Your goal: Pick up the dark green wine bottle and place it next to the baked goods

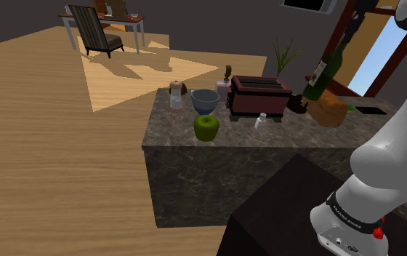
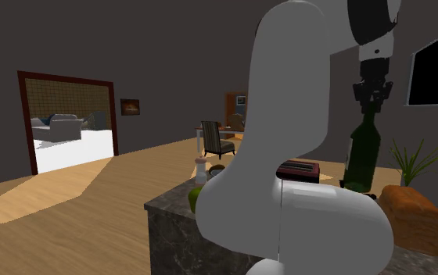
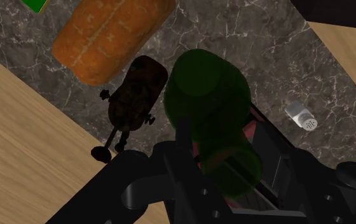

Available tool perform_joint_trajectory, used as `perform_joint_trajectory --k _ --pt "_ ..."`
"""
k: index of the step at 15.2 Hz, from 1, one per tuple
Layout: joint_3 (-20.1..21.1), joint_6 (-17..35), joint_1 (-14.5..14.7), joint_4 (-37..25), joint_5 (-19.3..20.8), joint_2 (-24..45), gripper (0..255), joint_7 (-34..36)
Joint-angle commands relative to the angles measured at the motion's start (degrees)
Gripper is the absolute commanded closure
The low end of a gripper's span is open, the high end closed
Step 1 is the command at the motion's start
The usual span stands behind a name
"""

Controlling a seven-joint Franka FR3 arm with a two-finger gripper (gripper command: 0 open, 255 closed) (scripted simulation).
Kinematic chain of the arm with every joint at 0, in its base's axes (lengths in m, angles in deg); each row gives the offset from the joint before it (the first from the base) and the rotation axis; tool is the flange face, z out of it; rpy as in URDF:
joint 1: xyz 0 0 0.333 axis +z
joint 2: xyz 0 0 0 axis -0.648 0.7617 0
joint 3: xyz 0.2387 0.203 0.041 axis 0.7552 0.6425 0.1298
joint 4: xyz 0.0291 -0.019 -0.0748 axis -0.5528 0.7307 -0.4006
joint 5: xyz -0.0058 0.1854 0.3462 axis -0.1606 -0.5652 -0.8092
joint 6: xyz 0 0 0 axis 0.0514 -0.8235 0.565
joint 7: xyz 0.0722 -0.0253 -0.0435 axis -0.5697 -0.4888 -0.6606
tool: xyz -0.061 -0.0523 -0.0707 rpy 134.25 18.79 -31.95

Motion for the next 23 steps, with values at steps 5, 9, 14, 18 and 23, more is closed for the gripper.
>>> perform_joint_trajectory --k 5,9,14,18,23 --pt "0.29 5.50 0.87 7.14 1.09 -1.96 255 0.71" --pt "0.43 8.86 1.20 11.21 1.53 -2.79 255 1.02" --pt "0.54 12.89 1.45 15.78 1.86 -3.40 255 1.28" --pt "0.61 16.03 1.57 19.08 1.95 -3.60 255 1.38" --pt "0.67 19.85 1.63 22.82 1.88 -3.49 255 1.39"
